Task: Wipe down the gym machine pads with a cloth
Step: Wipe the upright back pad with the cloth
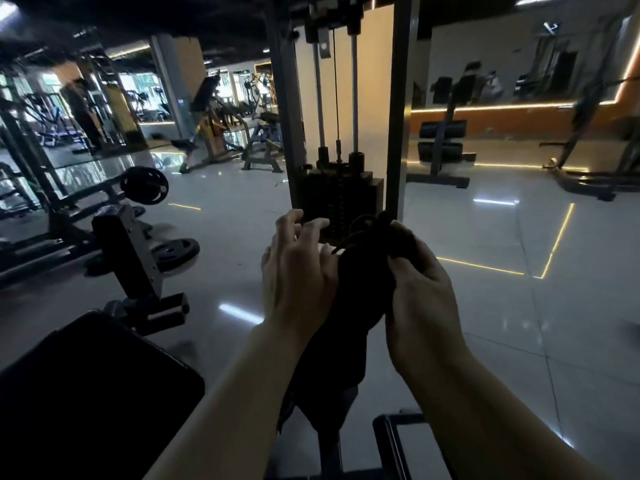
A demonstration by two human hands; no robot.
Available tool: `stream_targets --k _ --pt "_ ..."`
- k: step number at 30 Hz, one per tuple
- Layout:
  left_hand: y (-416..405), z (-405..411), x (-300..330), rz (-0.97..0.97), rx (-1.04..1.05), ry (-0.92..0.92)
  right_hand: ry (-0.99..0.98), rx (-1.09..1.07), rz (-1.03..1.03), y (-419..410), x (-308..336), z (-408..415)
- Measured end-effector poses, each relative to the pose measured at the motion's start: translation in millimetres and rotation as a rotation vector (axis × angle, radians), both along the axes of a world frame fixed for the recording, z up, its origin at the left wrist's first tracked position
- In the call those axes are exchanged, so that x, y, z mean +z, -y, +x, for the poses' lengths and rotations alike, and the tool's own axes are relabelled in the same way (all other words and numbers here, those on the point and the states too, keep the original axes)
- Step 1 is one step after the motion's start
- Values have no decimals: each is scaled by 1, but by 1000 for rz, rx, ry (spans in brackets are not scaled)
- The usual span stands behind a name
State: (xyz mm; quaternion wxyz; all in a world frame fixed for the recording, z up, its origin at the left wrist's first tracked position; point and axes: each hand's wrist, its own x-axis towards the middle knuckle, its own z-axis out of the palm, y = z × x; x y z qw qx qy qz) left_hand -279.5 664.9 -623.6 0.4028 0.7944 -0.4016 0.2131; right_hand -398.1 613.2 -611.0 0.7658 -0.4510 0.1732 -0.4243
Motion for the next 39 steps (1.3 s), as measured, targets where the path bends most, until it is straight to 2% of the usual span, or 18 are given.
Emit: stream_targets --k 5,11,16,19,24,27,34,39 --pt "-10 -23 69 6 10 2 -14 76 85 -2 77 -29" --pt "-35 -62 190 65 25 32 -30 117 48 -4 200 -66" --pt "-79 -107 291 129 96 -12 -71 184 43 -27 307 -93" --pt "-118 -126 331 193 140 -25 -95 276 57 -57 350 -111" --pt "-214 -164 363 415 170 -63 -116 420 53 -125 370 -141" --pt "-274 -186 377 485 298 -79 -129 478 64 -174 375 -146" --pt "-436 -219 394 463 505 -28 -77 695 7 -329 396 -138" --pt "-558 -231 400 487 595 -16 -56 826 75 -461 396 -127"
